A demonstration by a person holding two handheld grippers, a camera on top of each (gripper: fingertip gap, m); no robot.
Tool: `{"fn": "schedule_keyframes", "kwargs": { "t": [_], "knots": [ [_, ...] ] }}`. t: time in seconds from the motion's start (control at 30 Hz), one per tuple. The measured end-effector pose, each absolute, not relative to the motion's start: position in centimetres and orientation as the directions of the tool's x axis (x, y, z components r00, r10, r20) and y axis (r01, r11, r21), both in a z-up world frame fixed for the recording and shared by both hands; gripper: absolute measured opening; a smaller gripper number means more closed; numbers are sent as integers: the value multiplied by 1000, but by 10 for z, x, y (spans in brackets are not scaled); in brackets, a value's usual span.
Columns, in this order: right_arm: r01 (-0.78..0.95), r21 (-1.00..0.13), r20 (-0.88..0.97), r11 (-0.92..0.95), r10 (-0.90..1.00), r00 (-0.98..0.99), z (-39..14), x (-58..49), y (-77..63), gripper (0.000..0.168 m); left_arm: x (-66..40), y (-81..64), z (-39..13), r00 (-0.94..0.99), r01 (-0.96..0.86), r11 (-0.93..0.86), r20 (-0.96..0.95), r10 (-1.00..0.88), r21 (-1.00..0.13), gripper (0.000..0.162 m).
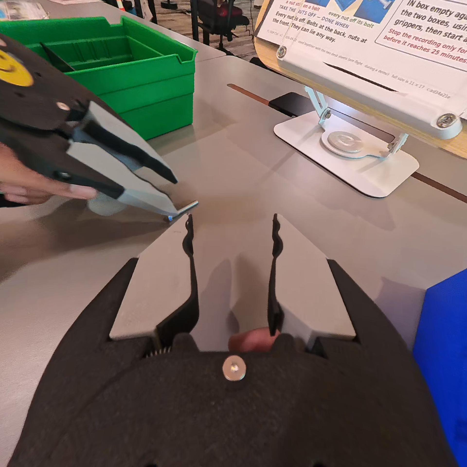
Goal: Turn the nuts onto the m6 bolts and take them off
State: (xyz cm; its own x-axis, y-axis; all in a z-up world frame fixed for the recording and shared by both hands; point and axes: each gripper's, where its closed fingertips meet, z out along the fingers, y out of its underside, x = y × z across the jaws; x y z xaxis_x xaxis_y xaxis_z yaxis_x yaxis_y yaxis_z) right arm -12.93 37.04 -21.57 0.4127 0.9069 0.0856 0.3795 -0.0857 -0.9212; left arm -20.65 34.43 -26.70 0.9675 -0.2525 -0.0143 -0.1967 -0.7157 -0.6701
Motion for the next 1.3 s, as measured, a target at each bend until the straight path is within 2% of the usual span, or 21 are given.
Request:
{"fn": "schedule_keyframes", "kwargs": {
  "t": [0.07,0.2,0.3,0.43,0.57,0.63,0.73,0.83,1.0,1.1,1.2,1.3],
  "knots": [
    [383,-920,87,-83,909,407,-216,-130,369,60,-202,351,-277,967,-199,-746,-2,-256,-635,44],
    [381,-921,88,-78,912,401,-215,-131,367,60,-194,353,-286,943,-287,-743,-41,-330,-605,4],
    [389,-918,82,-82,918,388,-218,-133,365,60,-193,344,-286,918,-361,-734,-82,-387,-575,4],
    [412,-906,67,-91,933,354,-227,-138,359,58,-192,350,-282,909,-374,-630,-133,-395,-680,4],
    [385,-915,12,-120,946,324,-225,-141,356,54,-185,363,-245,911,-325,-405,-168,-377,-855,4],
    [320,-935,-55,-156,952,302,-213,-141,353,52,-172,362,-212,883,-302,-206,-192,-428,-931,4],
    [184,-960,-160,-210,954,253,-187,-139,350,45,-170,359,-191,884,-216,-82,-159,-440,-973,3],
    [103,-966,-212,-236,956,204,-171,-139,349,38,-172,358,-184,880,-117,-76,-67,-471,-990,3],
    [106,-970,-198,-220,963,184,-155,-151,362,41,-177,352,-170,873,-94,-8,-79,-480,-996,3],
    [89,-960,-253,-265,959,129,-141,-162,364,36,-177,350,-166,872,-91,14,-86,-481,-996,3],
    [104,-938,-328,-330,944,36,-145,-172,353,37,-179,351,-168,876,-93,14,-88,-474,-996,3],
    [108,-917,-383,-384,923,33,-154,-172,351,35,-175,351,-166,873,-101,32,-104,-477,-994,3]
  ]
}}
